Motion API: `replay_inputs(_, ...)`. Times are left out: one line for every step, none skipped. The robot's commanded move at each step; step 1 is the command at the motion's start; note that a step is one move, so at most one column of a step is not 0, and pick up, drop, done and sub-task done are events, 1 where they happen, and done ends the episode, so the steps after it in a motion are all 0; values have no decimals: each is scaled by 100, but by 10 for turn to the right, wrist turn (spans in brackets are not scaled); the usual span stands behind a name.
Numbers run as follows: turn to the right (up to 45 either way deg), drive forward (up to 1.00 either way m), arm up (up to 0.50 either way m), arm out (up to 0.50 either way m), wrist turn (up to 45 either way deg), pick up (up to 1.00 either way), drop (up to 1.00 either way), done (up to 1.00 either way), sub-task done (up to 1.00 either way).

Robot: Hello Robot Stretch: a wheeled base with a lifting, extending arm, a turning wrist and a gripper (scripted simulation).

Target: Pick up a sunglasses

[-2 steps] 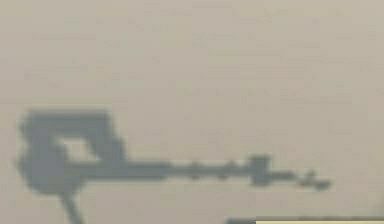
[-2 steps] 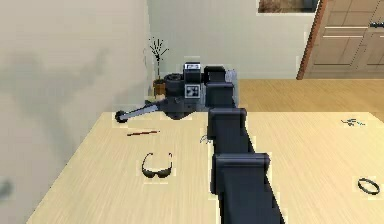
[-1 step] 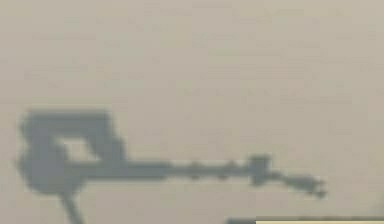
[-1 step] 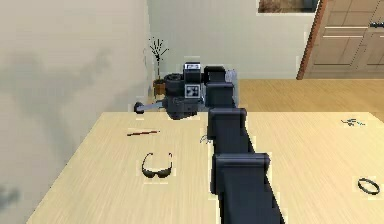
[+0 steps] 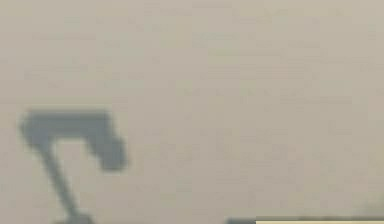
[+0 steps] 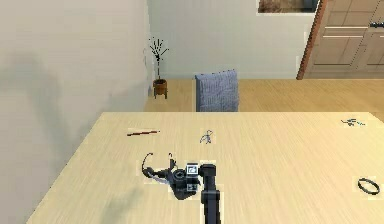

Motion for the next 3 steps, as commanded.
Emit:
replay_inputs(0,0,0,0,0,100,0,0,0)
replay_inputs(0,0,10,0,0,0,0,0,0)
replay_inputs(0,0,0,0,0,0,0,100,0)
